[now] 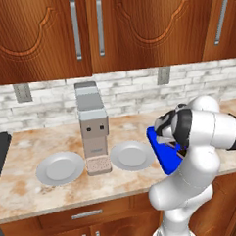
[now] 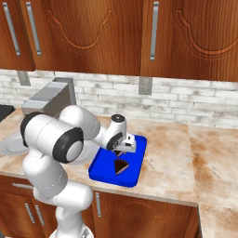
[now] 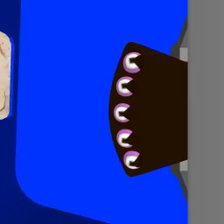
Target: Move the dessert items from the plates to the tray.
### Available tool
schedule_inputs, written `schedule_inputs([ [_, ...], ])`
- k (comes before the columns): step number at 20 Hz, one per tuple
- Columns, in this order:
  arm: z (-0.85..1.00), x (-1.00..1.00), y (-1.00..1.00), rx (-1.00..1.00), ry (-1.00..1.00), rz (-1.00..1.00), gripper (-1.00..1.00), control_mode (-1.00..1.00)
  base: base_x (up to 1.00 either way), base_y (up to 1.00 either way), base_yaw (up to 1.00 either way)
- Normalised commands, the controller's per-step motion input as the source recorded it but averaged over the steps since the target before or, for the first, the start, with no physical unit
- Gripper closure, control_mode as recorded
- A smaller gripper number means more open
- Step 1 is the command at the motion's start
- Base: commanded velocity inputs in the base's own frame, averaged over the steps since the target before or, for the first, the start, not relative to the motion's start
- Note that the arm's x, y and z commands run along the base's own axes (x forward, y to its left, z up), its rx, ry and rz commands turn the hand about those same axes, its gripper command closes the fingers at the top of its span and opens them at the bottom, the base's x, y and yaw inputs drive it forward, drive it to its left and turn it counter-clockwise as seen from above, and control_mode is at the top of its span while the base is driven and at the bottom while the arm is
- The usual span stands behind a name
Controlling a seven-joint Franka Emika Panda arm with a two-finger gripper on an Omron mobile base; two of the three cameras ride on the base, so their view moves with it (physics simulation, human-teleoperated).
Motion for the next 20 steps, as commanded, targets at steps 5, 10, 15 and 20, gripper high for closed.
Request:
schedule_inputs([
  [5,-0.04,0.01,0.00,0.00,0.00,0.00,1.00,-1.00,0.00,0.00,0.00],
  [10,-0.05,0.00,0.00,0.00,0.00,0.00,-1.00,-1.00,0.00,0.00,0.00],
  [15,0.00,0.00,0.00,0.00,0.00,0.00,-1.00,-1.00,0.00,0.00,0.00],
  [20,0.05,0.00,0.00,0.00,0.01,0.00,-1.00,-1.00,0.00,0.00,0.00],
])
